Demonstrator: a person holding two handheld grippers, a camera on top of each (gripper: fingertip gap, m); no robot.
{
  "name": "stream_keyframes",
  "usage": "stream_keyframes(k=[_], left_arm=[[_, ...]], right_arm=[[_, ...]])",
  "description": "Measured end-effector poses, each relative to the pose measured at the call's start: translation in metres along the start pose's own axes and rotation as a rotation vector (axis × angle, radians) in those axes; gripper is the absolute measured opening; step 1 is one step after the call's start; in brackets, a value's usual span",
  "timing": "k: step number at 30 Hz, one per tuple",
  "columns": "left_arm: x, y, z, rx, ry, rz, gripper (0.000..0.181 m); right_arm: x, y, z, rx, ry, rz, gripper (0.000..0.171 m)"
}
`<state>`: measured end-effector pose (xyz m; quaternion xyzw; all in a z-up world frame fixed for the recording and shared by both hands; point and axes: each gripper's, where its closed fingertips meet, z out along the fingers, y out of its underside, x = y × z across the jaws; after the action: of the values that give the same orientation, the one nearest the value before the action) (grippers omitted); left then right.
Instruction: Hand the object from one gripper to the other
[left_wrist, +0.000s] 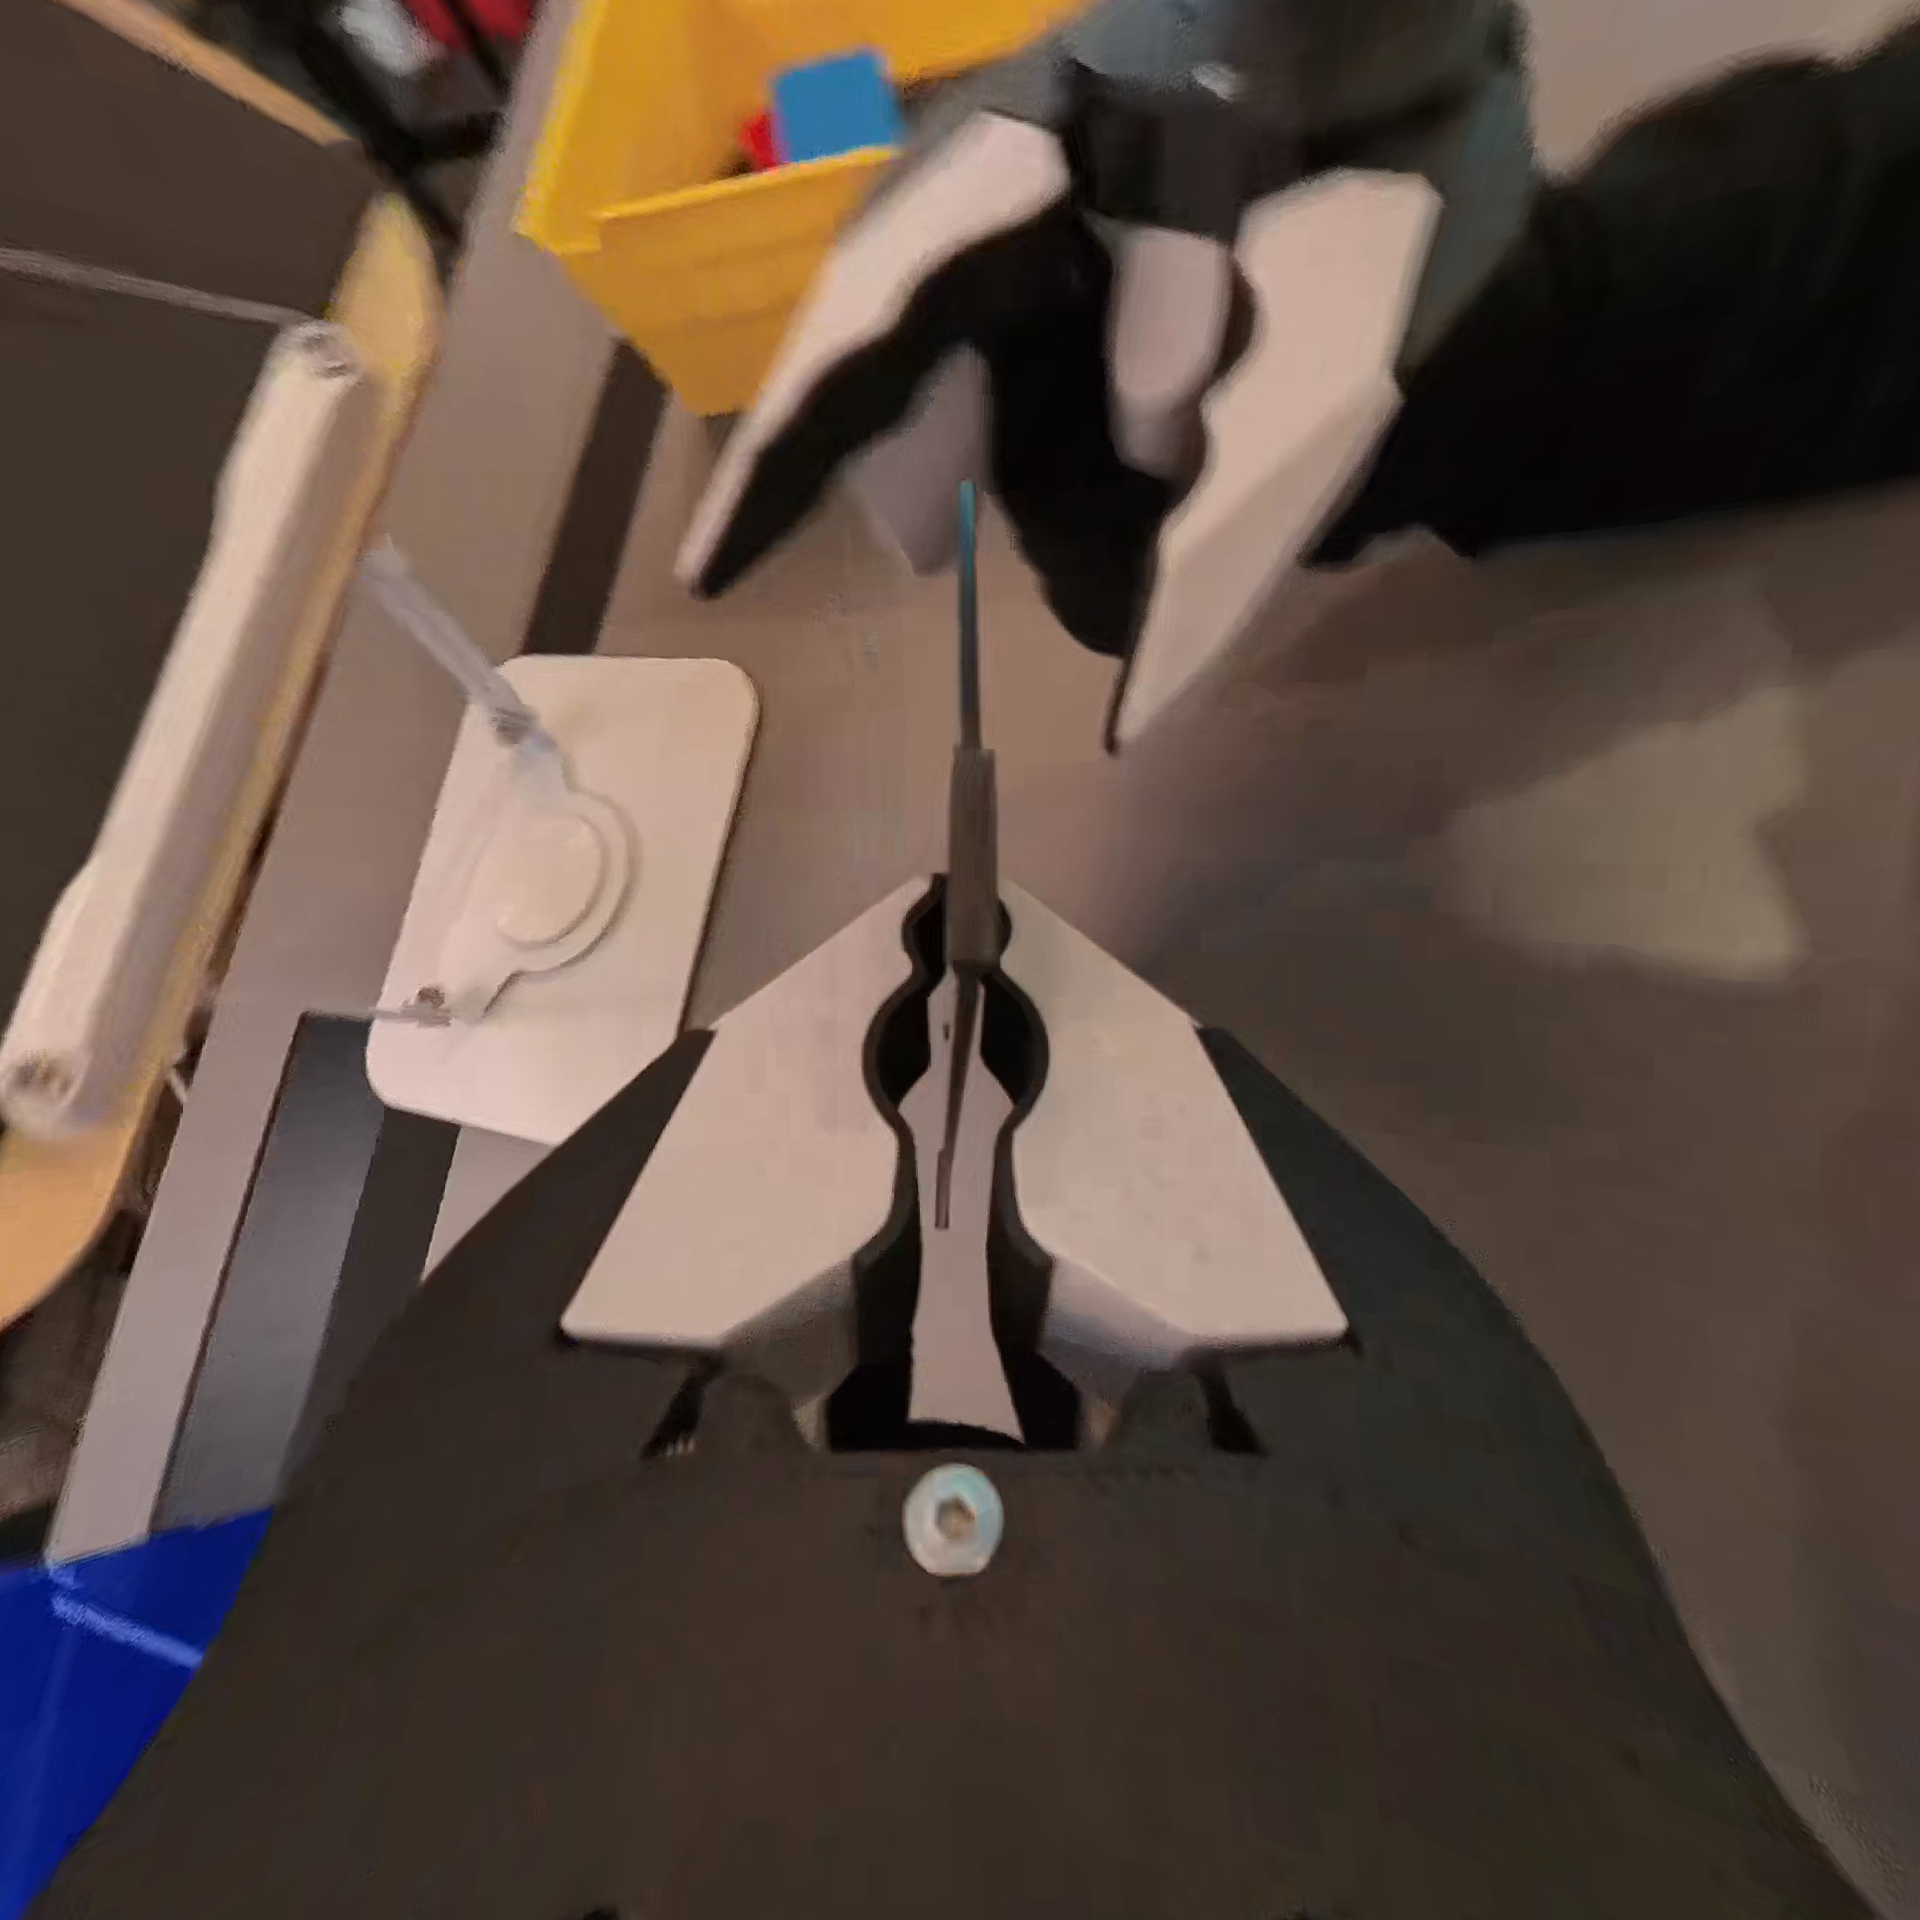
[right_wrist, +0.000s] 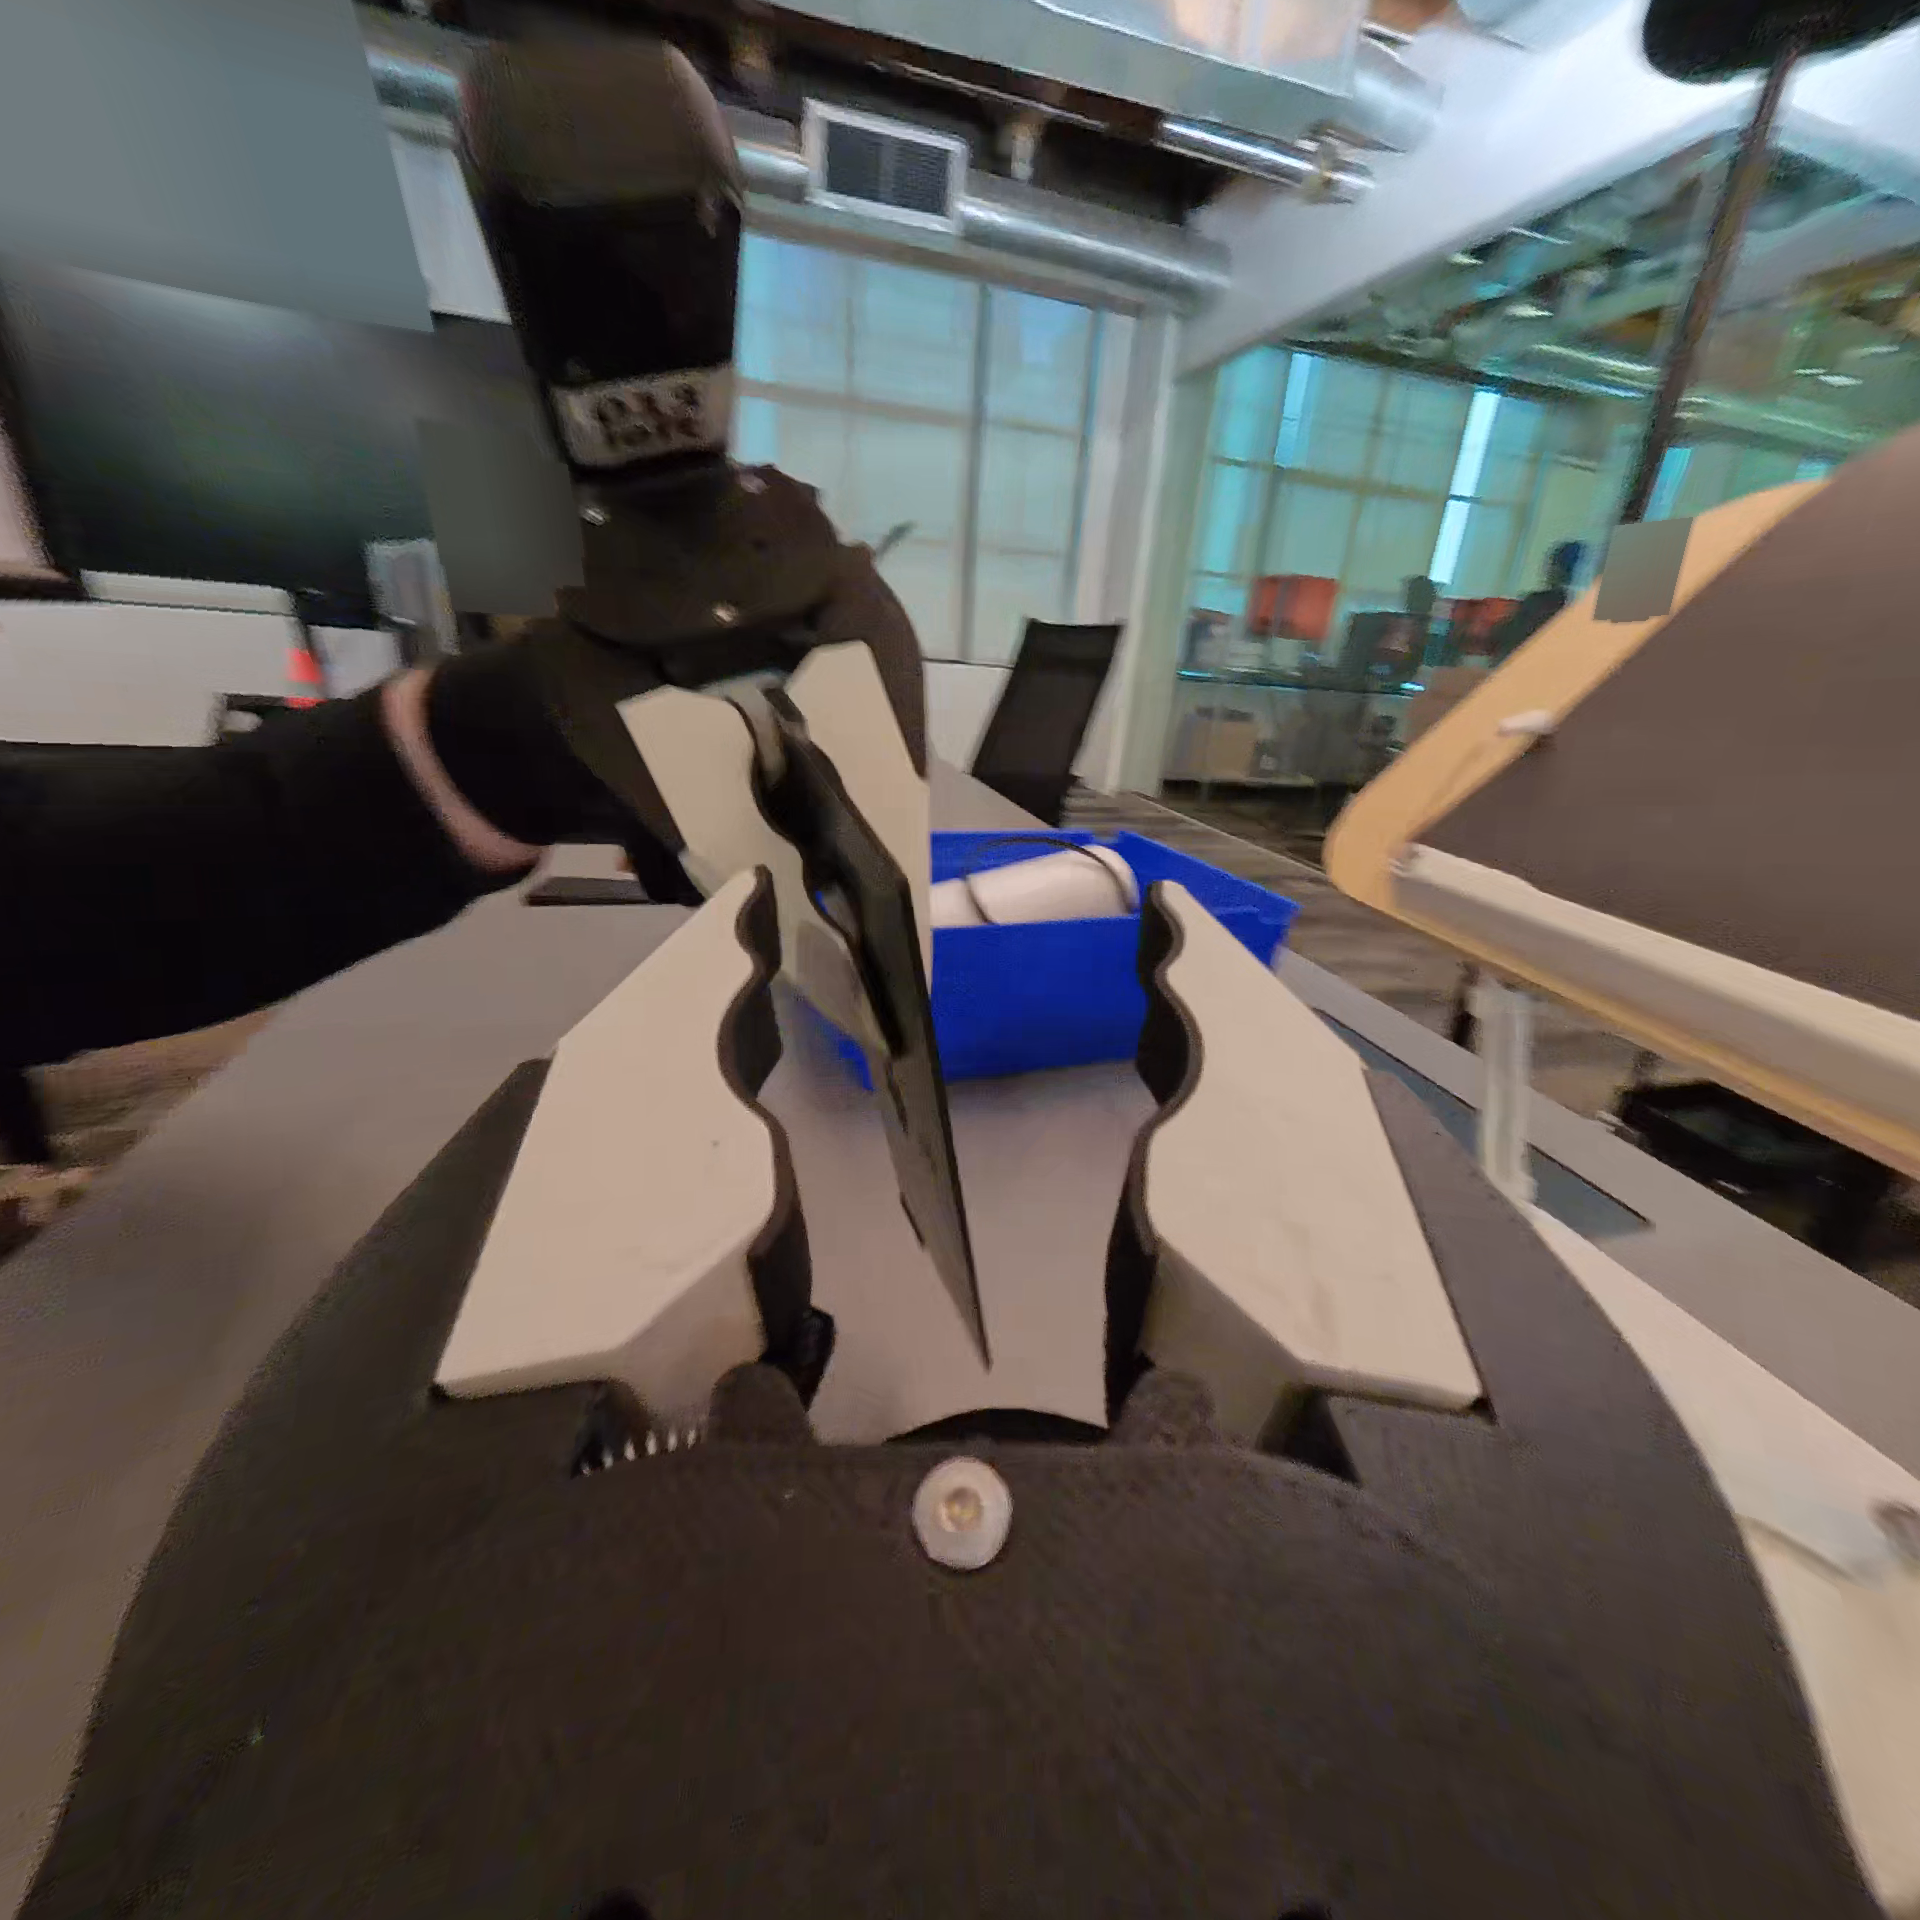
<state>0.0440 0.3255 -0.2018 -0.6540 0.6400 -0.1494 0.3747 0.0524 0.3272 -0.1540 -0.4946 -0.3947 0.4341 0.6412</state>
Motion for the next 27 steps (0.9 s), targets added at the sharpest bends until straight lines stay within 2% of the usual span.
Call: stream_keyframes(k=[3, 6, 8, 15, 17, 21, 23, 25, 27], left_arm=[[0.021, -0.002, 0.006, -0.067, 0.106, 0.105, 0.0], [0.032, -0.006, 0.011, -0.082, 0.173, 0.145, 0.0], [0.038, -0.01, 0.012, -0.075, 0.211, 0.154, 0.0], [0.03, -0.016, 0.016, -0.03, 0.205, 0.099, 0.001], [0.02, -0.021, 0.017, 0.002, 0.151, 0.051, 0.024], [-0.01, -0.026, 0.015, 0.095, -0.056, -0.093, 0.067], [-0.019, -0.028, 0.013, 0.169, -0.144, -0.196, 0.077], [-0.024, -0.024, 0.014, 0.209, -0.246, -0.266, 0.094], [-0.02, -0.018, 0.023, 0.213, -0.307, -0.292, 0.1]], right_arm=[[-0.017, -0.01, -0.004, 0.036, -0.13, 0.036, 0.05], [-0.034, -0.002, -0.006, 0.002, -0.247, 0.045, 0.027], [-0.041, 0.004, -0.005, -0.019, -0.286, 0.036, 0.003], [-0.031, 0.0, -0.003, -0.021, -0.212, 0.023, 0.0], [-0.021, -0.002, -0.004, -0.012, -0.156, 0.032, 0.0], [0.005, -0.011, -0.011, 0.048, -0.024, 0.064, 0.0], [0.02, -0.013, -0.015, 0.071, 0.07, 0.069, 0.0], [0.032, -0.014, -0.019, 0.086, 0.158, 0.072, 0.0], [0.039, -0.013, -0.02, 0.095, 0.22, 0.076, 0.0]])
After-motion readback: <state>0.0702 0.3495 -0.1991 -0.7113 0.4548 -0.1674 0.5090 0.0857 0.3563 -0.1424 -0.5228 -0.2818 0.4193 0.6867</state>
